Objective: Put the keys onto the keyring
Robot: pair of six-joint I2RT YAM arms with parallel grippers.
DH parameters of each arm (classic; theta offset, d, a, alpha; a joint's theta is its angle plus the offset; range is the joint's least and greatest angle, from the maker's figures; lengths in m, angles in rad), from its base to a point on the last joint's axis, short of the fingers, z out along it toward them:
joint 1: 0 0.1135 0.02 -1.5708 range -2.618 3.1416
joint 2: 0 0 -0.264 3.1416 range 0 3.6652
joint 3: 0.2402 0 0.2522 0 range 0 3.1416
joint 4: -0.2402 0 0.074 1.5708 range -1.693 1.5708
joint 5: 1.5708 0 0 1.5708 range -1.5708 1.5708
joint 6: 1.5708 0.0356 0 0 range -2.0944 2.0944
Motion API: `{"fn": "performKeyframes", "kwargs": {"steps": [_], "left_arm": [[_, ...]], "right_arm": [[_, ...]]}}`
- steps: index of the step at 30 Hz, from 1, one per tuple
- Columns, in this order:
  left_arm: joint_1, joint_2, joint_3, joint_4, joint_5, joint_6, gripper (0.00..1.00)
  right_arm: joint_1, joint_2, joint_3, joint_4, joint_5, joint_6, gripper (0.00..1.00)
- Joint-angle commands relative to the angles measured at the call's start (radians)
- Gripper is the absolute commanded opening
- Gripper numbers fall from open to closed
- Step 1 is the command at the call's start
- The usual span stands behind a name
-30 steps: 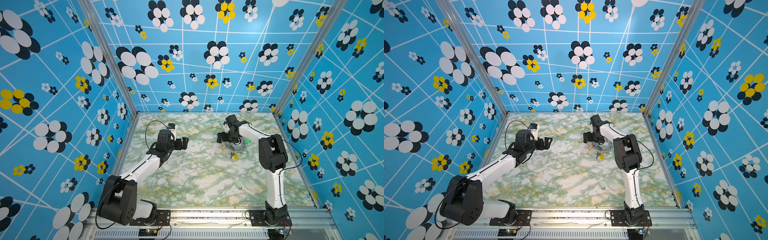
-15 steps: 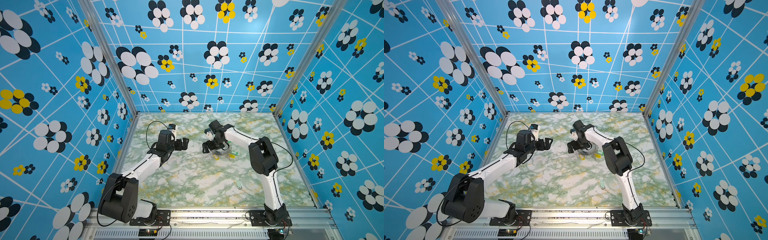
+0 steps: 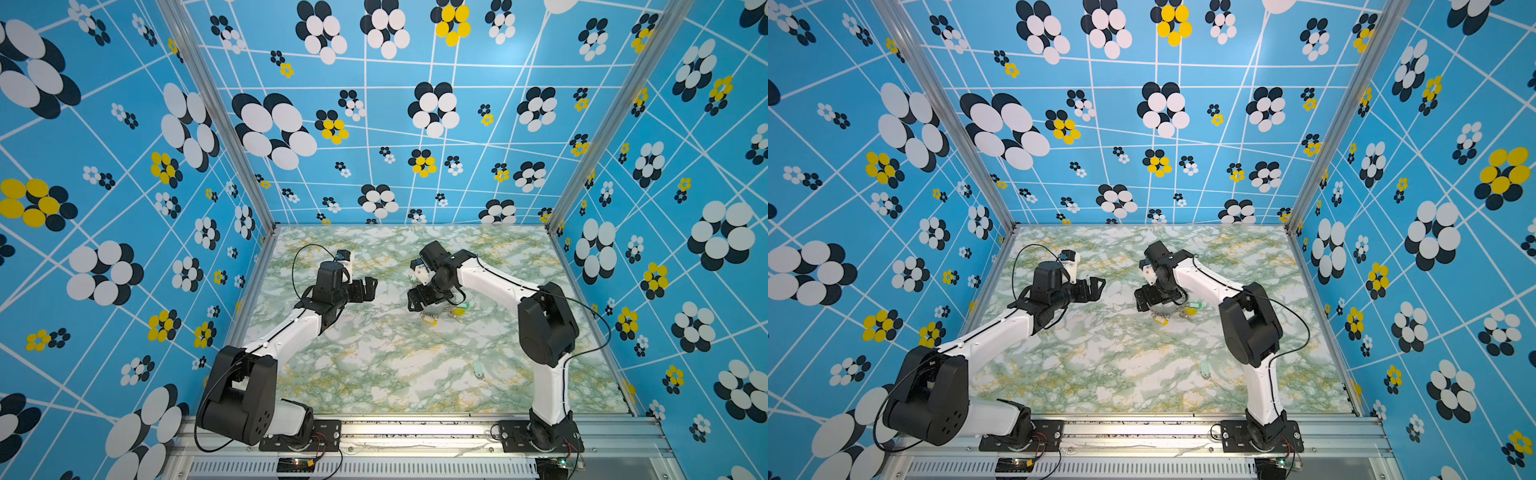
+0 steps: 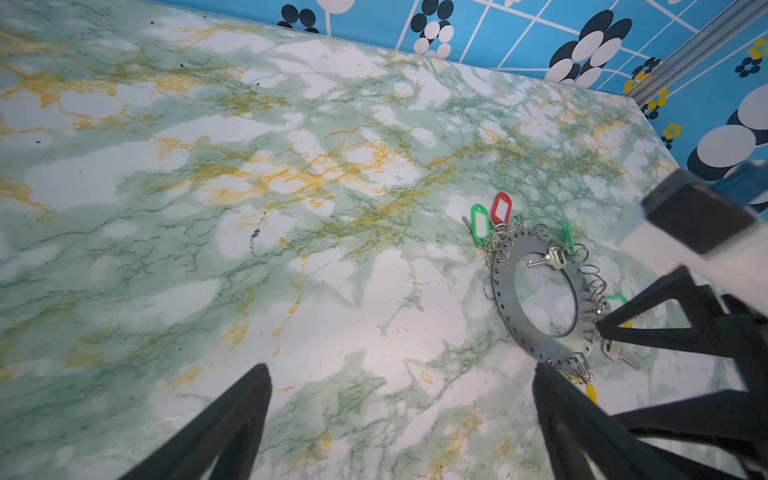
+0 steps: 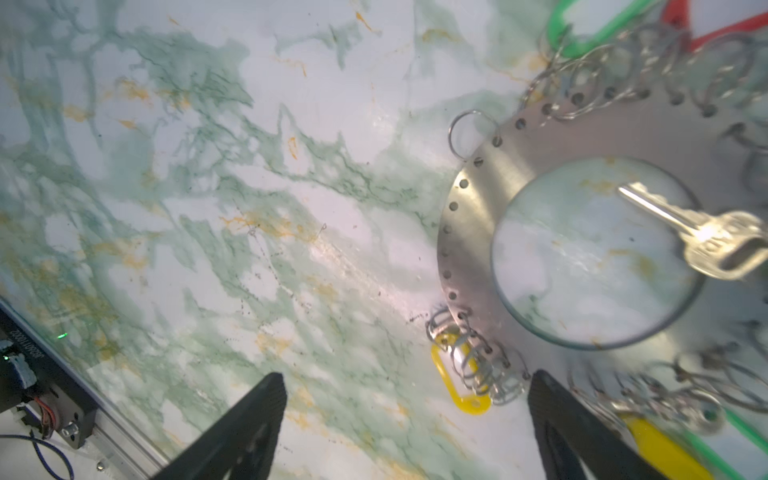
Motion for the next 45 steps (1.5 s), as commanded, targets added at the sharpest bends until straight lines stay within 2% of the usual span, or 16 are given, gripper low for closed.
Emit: {"fn": "performKeyframes", "kwargs": {"steps": [1, 4, 10, 19, 25, 34, 45], "left_arm": [[0.004, -0.011, -0.031, 0.028, 0.007, -0.018, 0.99], [0.004, -0.01, -0.041, 0.039, 0.013, -0.027, 0.99], [0.001, -0.003, -0.052, 0.059, 0.025, -0.043, 0.99], [0.002, -0.018, -0.061, 0.052, 0.017, -0.035, 0.99], [0.002, -0.018, -0.062, 0.052, 0.016, -0.036, 0.99], [0.002, -0.028, -0.074, 0.052, 0.014, -0.037, 0.99], [0.003, -0.033, -0.085, 0.055, 0.013, -0.039, 0.99]], "right_arm": [[-0.008, -0.092, -0.116, 0.045, 0.085, 0.04, 0.85], [-0.008, -0.13, -0.201, 0.094, 0.146, 0.049, 0.75], [-0.008, -0.073, -0.231, 0.125, 0.201, 0.052, 0.45], [-0.008, -0.021, -0.205, 0.16, 0.262, 0.057, 0.31], [-0.005, -0.003, -0.202, 0.159, 0.248, 0.056, 0.29], [0.01, -0.016, -0.198, 0.163, 0.241, 0.067, 0.33], [0.013, 0.015, -0.191, 0.167, 0.249, 0.07, 0.34]]}}
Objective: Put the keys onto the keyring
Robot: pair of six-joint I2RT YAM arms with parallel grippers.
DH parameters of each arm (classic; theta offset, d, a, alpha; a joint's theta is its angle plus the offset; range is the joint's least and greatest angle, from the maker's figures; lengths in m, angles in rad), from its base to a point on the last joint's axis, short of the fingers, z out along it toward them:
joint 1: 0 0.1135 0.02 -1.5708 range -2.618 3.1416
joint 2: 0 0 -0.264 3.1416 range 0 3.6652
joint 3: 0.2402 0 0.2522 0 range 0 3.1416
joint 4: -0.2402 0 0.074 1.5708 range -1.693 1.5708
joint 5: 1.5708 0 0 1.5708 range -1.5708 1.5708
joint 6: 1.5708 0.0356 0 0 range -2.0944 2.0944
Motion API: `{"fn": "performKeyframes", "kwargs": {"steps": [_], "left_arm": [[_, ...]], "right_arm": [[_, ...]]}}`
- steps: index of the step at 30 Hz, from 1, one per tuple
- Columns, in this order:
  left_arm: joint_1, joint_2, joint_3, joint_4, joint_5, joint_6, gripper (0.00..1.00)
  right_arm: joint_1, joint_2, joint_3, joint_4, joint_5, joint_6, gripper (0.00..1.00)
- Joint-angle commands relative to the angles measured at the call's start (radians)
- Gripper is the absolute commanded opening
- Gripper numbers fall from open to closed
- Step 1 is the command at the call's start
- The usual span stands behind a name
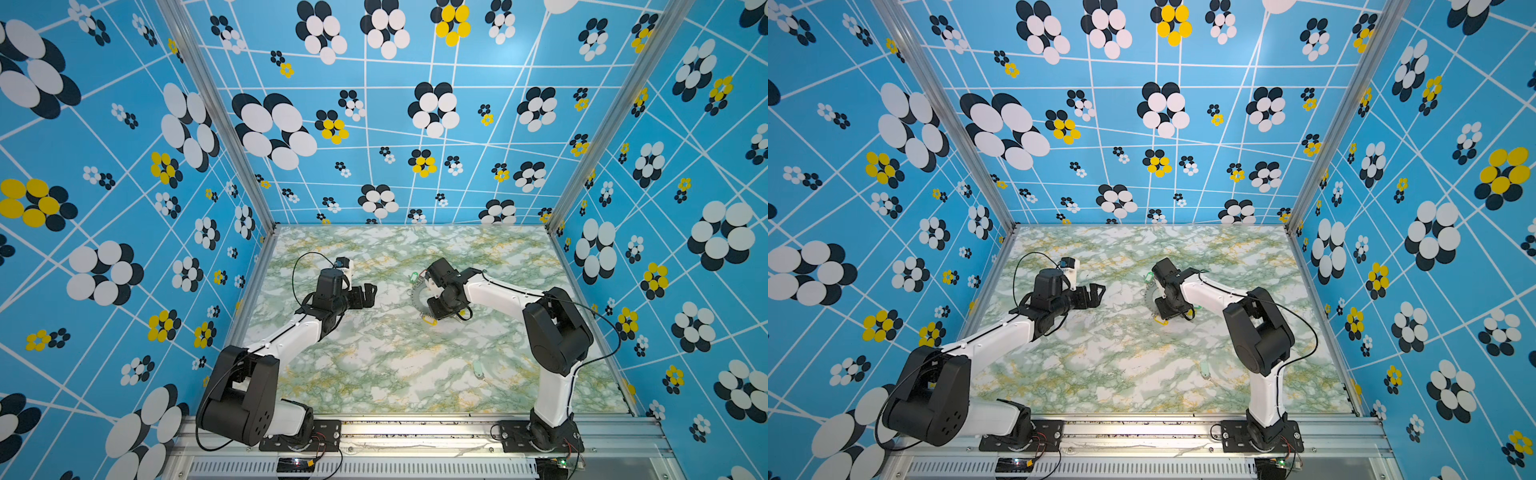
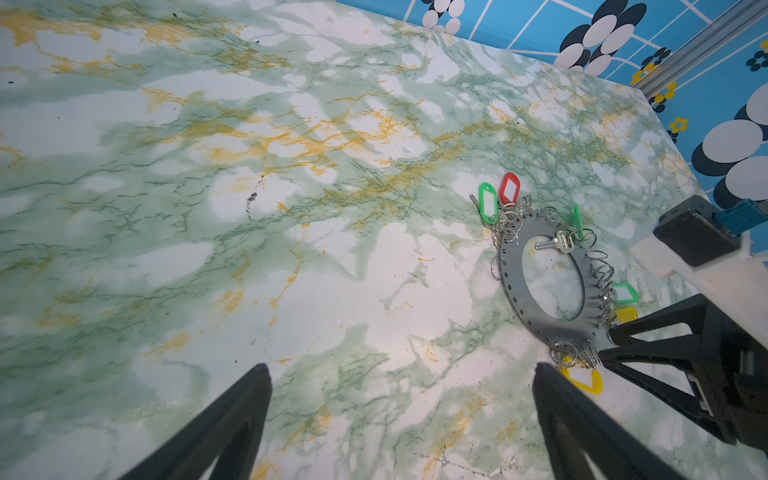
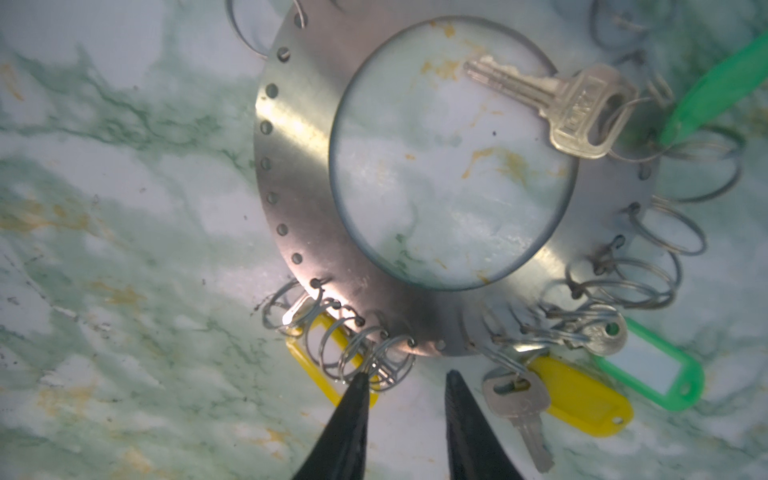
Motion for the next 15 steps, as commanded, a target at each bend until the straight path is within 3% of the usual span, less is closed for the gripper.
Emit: {"fn": "performKeyframes", "kwargs": {"steps": [1, 15], "left_arm": [[0.003, -0.03, -0.019, 0.012, 0.004, -0.009, 0.99], [0.007, -0.029, -0.034, 0.022, 0.003, -0.012, 0.99]], "right_arm": [[0.007, 0.025, 0.031, 0.008, 0.008, 0.012, 0.34], [0.013, 0.039, 0.039, 0.004, 0.017, 0.012, 0.34]]}}
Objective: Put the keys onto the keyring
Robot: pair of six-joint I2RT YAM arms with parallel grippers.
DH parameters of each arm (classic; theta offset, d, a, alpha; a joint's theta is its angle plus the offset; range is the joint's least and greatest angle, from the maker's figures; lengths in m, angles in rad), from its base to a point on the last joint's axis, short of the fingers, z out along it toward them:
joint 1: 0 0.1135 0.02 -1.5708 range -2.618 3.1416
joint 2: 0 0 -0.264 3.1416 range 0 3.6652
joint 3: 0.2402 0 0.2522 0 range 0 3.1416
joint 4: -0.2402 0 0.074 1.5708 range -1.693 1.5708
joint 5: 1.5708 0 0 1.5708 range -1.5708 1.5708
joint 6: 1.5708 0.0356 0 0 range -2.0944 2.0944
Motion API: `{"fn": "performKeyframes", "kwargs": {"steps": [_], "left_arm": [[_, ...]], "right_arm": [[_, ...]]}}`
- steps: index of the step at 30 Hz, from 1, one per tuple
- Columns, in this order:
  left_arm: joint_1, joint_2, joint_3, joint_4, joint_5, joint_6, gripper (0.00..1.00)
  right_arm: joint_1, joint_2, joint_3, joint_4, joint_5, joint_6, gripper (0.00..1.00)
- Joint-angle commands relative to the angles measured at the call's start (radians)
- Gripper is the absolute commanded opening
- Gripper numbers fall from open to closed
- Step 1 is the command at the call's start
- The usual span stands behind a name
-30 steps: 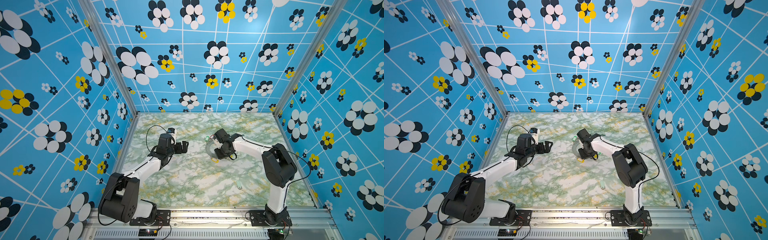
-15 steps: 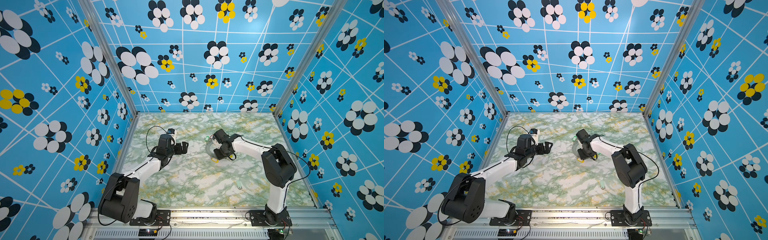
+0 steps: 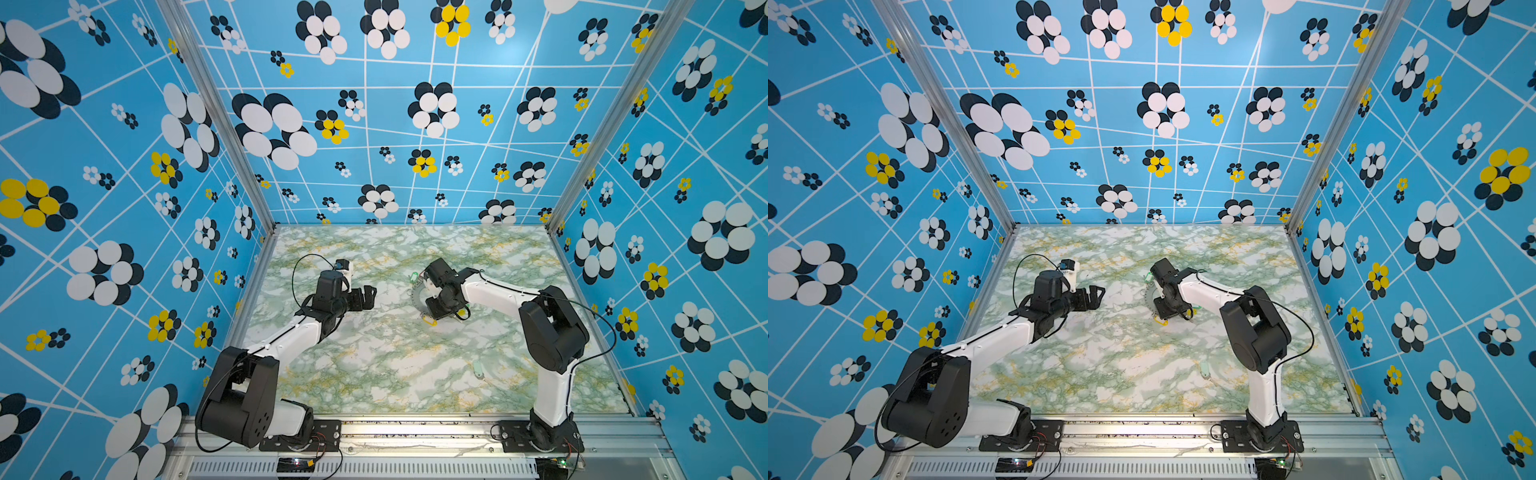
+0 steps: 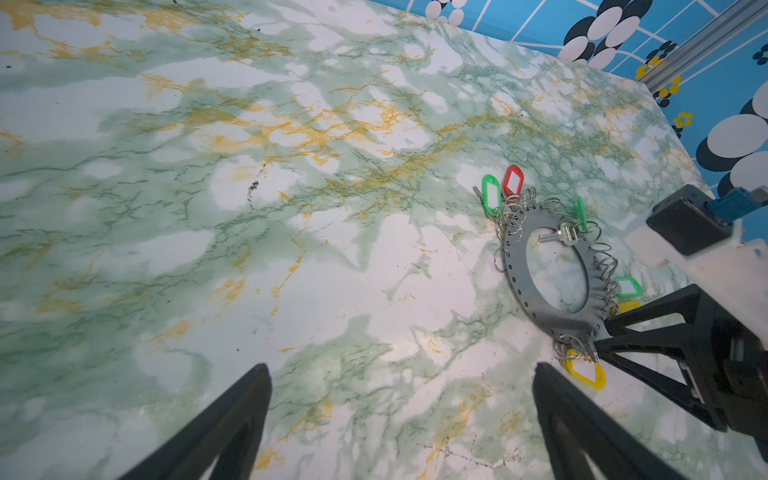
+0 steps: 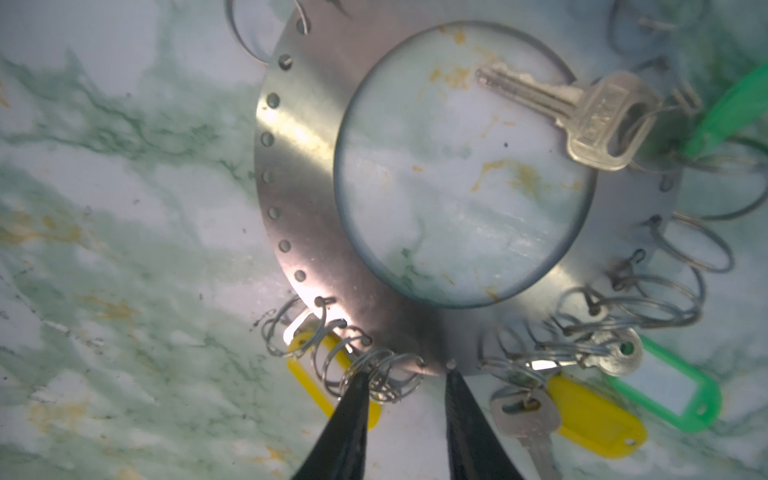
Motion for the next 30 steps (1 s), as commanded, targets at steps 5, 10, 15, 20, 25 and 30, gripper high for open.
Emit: {"fn": "performKeyframes", "kwargs": {"steps": [5, 10, 15, 20, 25, 30], "left_arm": [[0.008, -0.017, -0.019, 0.026, 0.004, -0.013, 0.99], [0.008, -0.013, -0.022, 0.034, 0.006, -0.016, 0.99], [0.01, -0.01, -0.028, 0.039, 0.007, -0.019, 0.99], [0.009, -0.012, -0.036, 0.044, 0.007, -0.021, 0.99], [0.011, -0.016, -0.041, 0.048, 0.007, -0.024, 0.99], [0.013, -0.017, -0.05, 0.056, 0.007, -0.027, 0.99]], "right_arm": [[0.009, 0.017, 0.03, -0.007, 0.021, 0.011, 0.37], [0.013, 0.017, 0.036, -0.013, 0.033, 0.01, 0.41], [0.018, 0.029, 0.044, -0.02, 0.067, 0.005, 0.4], [0.028, 0.041, 0.048, -0.028, 0.094, 0.001, 0.39], [0.037, 0.046, 0.049, -0.029, 0.112, -0.001, 0.39], [0.057, 0.05, 0.062, -0.042, 0.15, -0.01, 0.37]]}}
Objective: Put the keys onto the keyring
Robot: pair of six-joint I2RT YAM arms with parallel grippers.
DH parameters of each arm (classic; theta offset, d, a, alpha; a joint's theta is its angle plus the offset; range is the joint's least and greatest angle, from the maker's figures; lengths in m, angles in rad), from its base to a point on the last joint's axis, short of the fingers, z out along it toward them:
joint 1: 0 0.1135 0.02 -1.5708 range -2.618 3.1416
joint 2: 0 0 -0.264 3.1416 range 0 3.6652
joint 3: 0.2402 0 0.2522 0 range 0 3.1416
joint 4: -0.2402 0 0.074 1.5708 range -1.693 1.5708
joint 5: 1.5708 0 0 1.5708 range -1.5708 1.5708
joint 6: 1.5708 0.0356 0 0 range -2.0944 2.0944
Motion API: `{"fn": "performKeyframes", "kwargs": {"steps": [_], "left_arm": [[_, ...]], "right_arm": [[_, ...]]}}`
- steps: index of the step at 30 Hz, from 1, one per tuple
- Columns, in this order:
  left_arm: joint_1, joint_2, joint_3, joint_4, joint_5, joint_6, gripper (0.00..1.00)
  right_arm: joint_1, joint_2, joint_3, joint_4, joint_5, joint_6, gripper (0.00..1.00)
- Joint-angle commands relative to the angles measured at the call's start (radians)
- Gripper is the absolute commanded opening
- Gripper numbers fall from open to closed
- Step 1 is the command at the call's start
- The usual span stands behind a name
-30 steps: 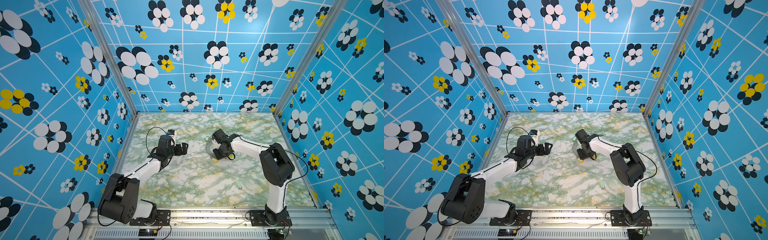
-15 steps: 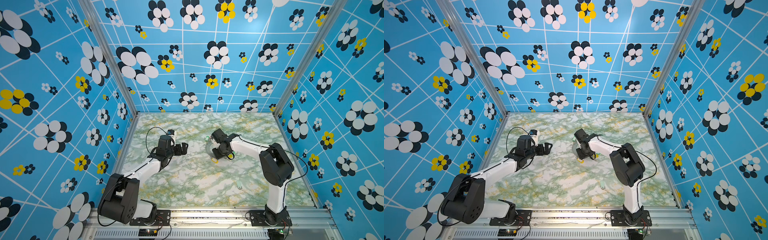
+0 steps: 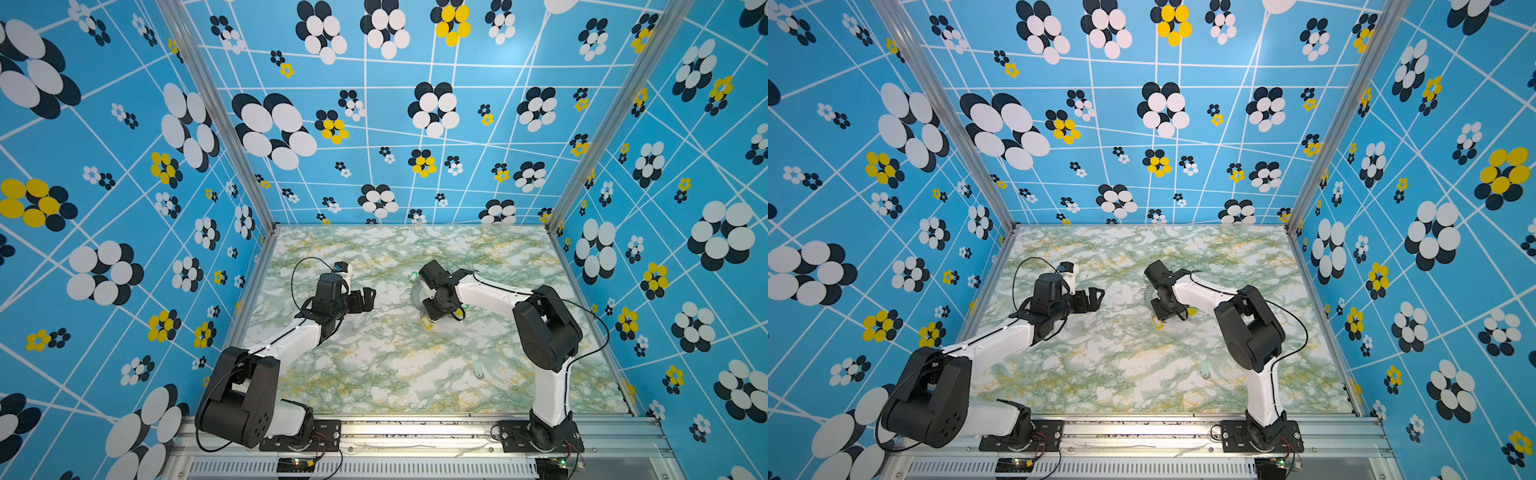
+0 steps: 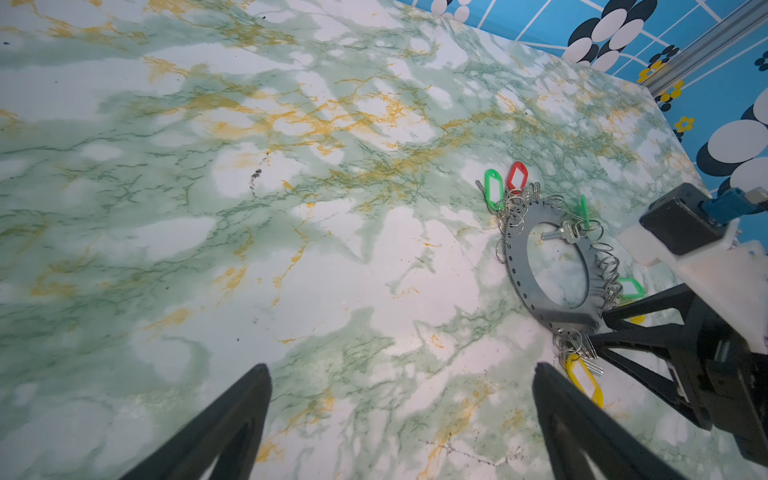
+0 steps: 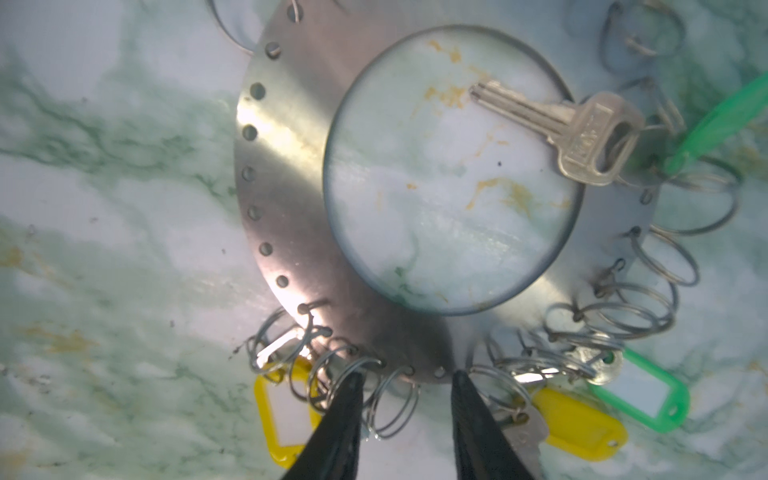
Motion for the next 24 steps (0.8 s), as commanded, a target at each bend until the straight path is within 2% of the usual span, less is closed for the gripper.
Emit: {"fn": "performKeyframes", "kwargs": {"steps": [1, 6, 15, 24], "left_arm": [[0.008, -0.017, -0.017, 0.023, 0.007, -0.007, 0.99], [0.011, -0.023, -0.02, 0.023, 0.008, -0.007, 0.99], [0.013, -0.03, -0.026, 0.026, 0.01, -0.01, 0.99], [0.014, -0.044, -0.032, 0.022, 0.011, -0.01, 0.99]], "right_arm": [[0.017, 0.021, 0.03, -0.034, 0.052, -0.013, 0.37], [0.02, 0.02, 0.027, -0.034, 0.063, -0.015, 0.27], [0.02, 0.014, 0.019, -0.041, 0.08, -0.023, 0.16], [0.021, 0.009, 0.016, -0.045, 0.078, -0.032, 0.0]]}}
